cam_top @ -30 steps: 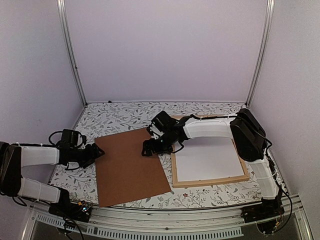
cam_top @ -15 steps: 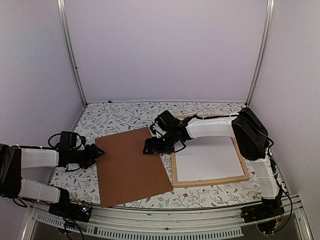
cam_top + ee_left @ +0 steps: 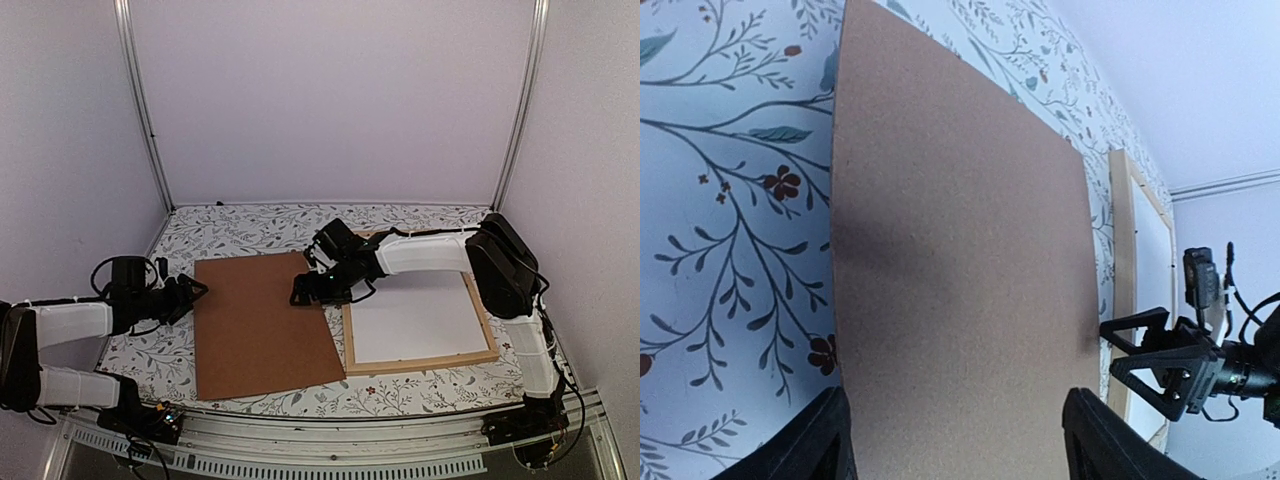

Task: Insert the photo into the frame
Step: Pick up the backboard from the center of the board.

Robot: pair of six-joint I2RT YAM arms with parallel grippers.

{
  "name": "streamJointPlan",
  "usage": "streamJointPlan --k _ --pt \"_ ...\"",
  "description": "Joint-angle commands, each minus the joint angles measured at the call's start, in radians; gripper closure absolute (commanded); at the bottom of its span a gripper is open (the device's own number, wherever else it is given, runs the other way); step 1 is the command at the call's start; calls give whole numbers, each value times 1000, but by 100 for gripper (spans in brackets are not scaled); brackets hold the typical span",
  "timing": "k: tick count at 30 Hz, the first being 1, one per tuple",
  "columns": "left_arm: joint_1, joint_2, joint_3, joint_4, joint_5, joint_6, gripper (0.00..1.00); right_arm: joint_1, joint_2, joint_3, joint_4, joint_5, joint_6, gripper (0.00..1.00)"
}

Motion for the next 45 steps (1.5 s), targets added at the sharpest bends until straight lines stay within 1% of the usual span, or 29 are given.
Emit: streamJointPlan --k 1,14,23,31,36,40,45 --pt "-26 -40 8 136 228 -32 26 31 35 -44 31 -91 11 10" --pt "-27 -95 7 246 300 -53 28 27 41 -63 70 -135 13 10" --pt "-36 -122 7 333 347 -104 32 -1 42 -110 171 -268 49 9" --pt "-104 -99 41 366 361 -111 31 -30 47 -153 297 -413 104 8" --pt "-150 -90 74 368 343 -94 30 -41 53 -181 364 -483 131 7" --pt "-182 -77 99 380 327 -87 29 -50 51 -230 465 -542 176 7" --pt "-216 -42 143 354 301 -70 28 -57 48 -258 523 -584 201 6"
